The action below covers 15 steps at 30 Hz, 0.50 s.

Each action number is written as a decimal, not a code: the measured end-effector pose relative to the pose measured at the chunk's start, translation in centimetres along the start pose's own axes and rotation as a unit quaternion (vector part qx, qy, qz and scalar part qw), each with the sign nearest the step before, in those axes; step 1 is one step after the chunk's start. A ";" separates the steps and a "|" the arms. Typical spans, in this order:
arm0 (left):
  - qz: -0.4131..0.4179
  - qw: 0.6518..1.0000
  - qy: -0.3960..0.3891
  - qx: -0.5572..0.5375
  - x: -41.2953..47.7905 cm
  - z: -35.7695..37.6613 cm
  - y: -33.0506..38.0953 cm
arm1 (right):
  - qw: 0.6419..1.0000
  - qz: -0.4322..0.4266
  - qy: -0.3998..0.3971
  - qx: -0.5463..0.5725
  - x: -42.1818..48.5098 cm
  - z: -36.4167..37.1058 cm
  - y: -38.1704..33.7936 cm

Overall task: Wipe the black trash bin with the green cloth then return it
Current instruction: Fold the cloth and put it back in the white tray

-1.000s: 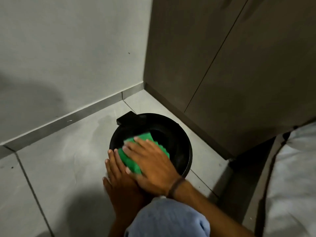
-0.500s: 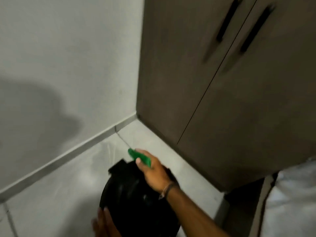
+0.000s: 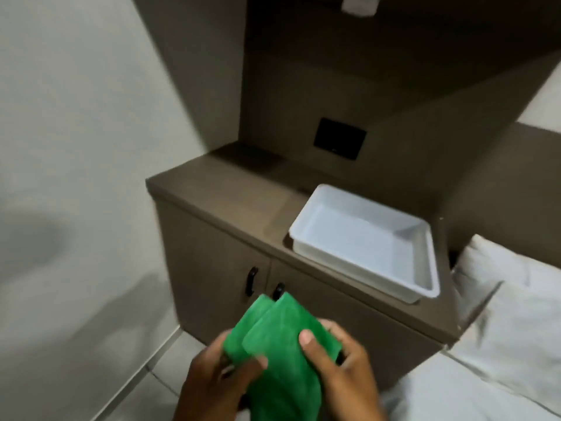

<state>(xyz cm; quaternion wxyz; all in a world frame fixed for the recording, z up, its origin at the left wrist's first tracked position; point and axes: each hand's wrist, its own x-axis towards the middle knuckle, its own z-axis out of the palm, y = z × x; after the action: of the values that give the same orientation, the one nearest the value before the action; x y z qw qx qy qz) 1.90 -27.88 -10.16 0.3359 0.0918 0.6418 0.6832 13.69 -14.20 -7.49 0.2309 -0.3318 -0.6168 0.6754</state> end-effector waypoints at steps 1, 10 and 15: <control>-0.005 1.000 -0.015 0.007 1.0 1.6 2.7 | 0.999 -0.016 0.010 -0.030 1.1 -2.1 -2.8; 0.031 0.957 -0.096 0.272 16.5 18.0 17.6 | 0.985 0.107 0.087 -0.109 16.3 -12.8 -15.4; -0.001 0.877 -0.099 0.470 21.5 21.9 15.8 | 0.922 0.184 0.098 -0.327 21.8 -13.6 -13.2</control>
<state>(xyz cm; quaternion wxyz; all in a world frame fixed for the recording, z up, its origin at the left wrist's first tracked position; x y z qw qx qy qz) -7.59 3.16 1.62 0.3163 0.3053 0.8507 0.2882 7.70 12.52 1.76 0.0407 -0.5612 -0.7055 0.4309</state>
